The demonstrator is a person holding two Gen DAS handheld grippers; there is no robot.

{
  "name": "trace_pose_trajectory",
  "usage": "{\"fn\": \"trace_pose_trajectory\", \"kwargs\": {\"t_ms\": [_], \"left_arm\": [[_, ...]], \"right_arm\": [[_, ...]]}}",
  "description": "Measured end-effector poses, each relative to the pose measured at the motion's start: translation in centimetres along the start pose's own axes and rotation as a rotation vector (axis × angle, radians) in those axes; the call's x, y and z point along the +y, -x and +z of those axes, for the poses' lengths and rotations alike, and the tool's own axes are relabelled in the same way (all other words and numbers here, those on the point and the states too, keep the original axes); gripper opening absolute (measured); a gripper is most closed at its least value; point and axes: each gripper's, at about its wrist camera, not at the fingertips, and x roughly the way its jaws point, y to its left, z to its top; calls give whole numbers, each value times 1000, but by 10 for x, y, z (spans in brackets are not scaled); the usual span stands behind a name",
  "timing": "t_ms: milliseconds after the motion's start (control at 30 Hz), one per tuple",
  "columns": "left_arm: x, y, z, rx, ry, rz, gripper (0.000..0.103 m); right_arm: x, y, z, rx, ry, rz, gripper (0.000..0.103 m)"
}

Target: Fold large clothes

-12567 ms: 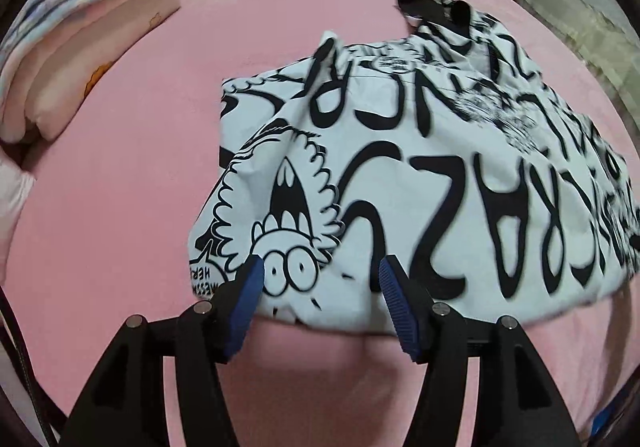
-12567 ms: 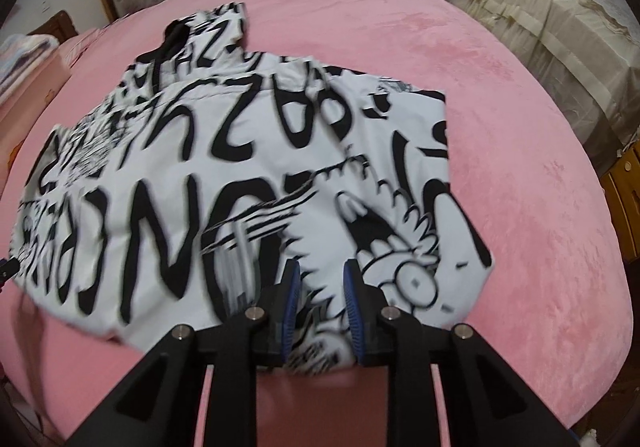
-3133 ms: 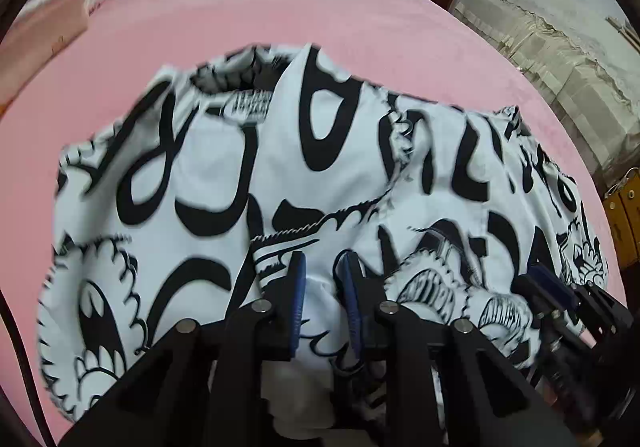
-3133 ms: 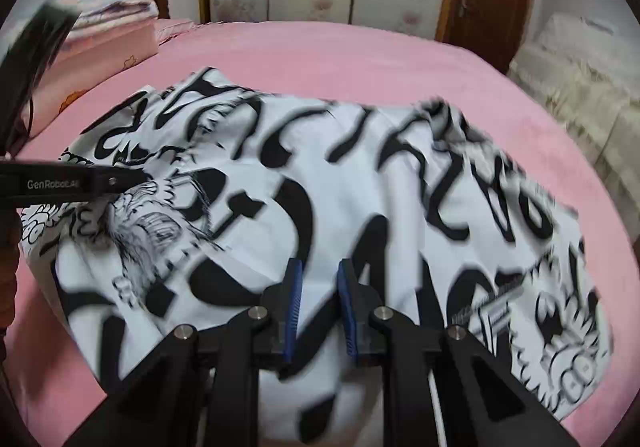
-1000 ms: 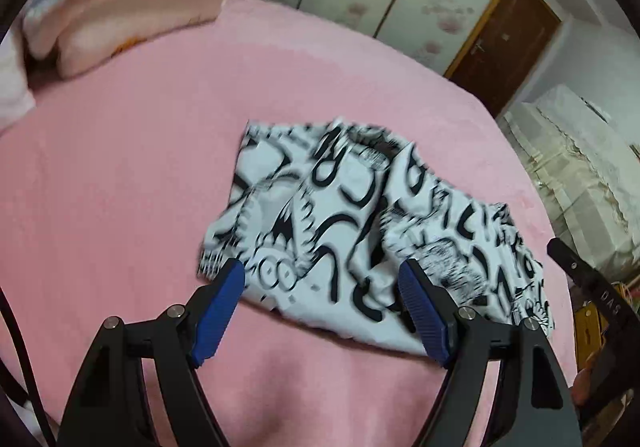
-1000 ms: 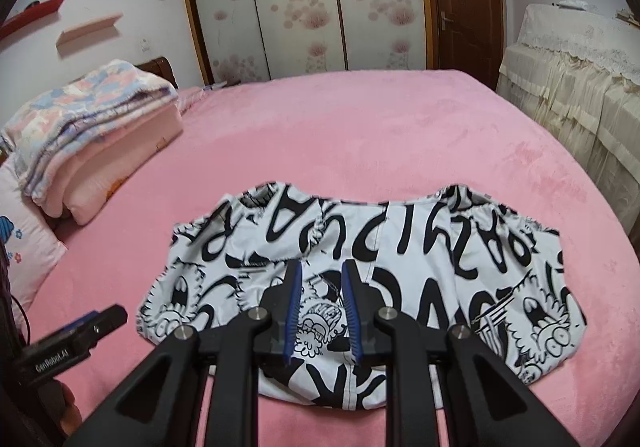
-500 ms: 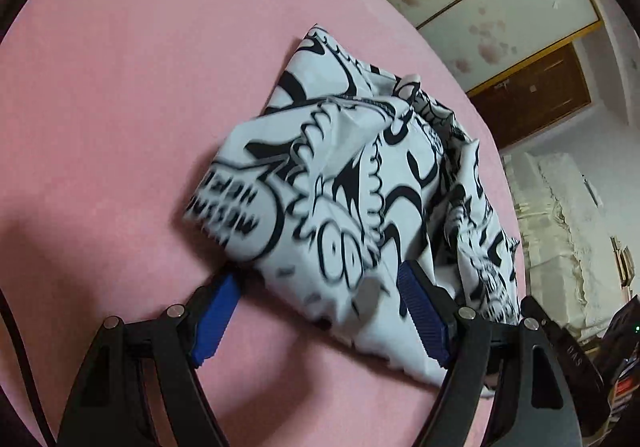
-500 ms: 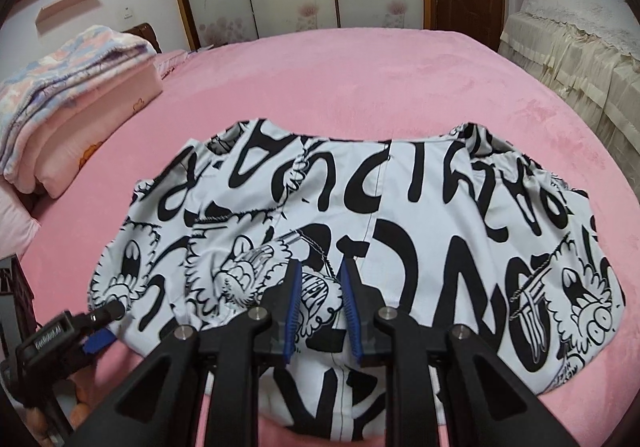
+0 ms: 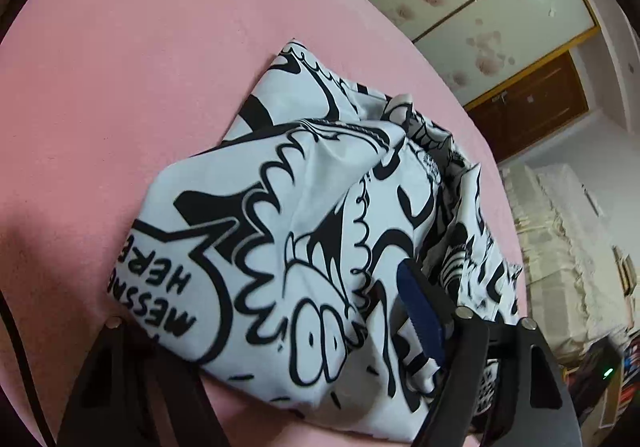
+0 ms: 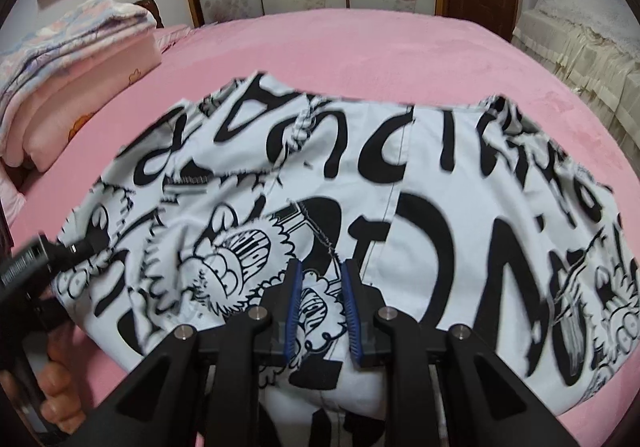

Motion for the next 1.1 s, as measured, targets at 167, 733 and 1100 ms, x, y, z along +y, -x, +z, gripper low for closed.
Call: {"fn": "trace_pose_trajectory", "kwargs": {"t_ms": [167,733,1100], "left_arm": [[0,4,6,-32,14,-26,26],[-169,59,-29,-210,-482,-154,16],[-302,16,-96,-65,-662,-311,15]], "right_arm": [[3,-6,-8,-11,8,-16,20],[-21,-11,-21,-21,-86,98,20],[-106,1,-43,31,-468,437,12]]}}
